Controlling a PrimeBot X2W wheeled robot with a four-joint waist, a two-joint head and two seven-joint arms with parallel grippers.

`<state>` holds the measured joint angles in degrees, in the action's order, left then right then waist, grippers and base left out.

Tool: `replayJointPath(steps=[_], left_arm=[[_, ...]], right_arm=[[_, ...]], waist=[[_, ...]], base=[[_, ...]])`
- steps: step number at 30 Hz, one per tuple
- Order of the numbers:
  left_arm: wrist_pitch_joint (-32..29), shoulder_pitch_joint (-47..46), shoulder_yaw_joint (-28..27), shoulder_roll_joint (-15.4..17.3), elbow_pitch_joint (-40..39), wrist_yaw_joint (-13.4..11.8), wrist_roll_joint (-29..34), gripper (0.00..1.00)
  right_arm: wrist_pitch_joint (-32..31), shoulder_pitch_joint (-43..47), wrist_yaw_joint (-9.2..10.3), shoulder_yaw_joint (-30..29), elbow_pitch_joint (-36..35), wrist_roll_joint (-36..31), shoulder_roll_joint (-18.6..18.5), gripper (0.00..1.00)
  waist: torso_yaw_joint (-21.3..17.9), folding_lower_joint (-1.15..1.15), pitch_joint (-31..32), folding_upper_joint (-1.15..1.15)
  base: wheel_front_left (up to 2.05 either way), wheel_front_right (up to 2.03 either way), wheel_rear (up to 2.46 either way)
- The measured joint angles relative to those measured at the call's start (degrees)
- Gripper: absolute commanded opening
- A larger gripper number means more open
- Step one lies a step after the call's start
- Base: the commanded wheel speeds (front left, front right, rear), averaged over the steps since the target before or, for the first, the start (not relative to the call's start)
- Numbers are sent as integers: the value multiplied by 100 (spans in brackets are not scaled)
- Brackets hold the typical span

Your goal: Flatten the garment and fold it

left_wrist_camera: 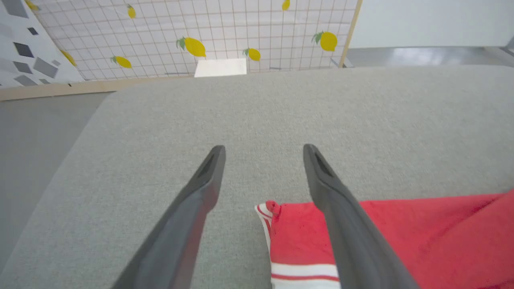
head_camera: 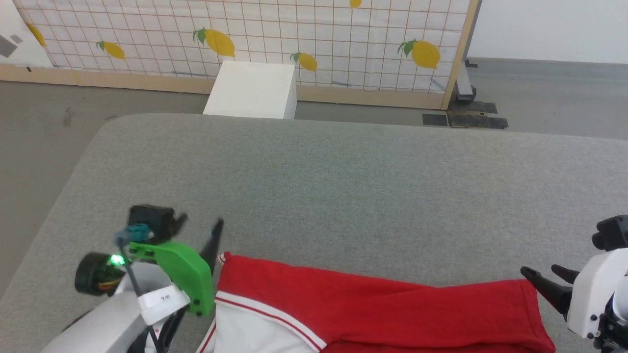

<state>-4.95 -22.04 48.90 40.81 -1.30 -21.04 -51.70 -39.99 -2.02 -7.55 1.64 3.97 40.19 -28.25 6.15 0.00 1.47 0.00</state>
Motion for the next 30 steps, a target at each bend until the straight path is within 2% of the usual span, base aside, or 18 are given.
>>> replayJointPath(steps=[5,8,17,22,30], left_arm=[[1287,105,-397,-222,170,-297,304,100],[1752,262,-506,-267,232,-369,472,100],[1952,925,-614,-316,-125,-471,1825,100],[1968,1264,-782,-482,-155,-257,2242,100],[1968,1385,-1335,-859,-144,226,2535,100]], right_arm=[[-86,278,0,-570,-41,-478,582,100],[-285,466,0,-872,-71,-756,931,100],[-719,673,0,-1784,-149,-1770,1944,100],[-792,674,0,-2141,-152,-2225,2235,100],[-855,672,0,-2280,7,-2526,2388,100]], waist=[[18,0,-65,0],[24,0,-105,0],[51,0,-224,0],[133,0,-336,0],[297,0,-535,0]], base=[[0,0,0],[0,0,0],[0,0,0],[0,0,0],[0,0,0]])
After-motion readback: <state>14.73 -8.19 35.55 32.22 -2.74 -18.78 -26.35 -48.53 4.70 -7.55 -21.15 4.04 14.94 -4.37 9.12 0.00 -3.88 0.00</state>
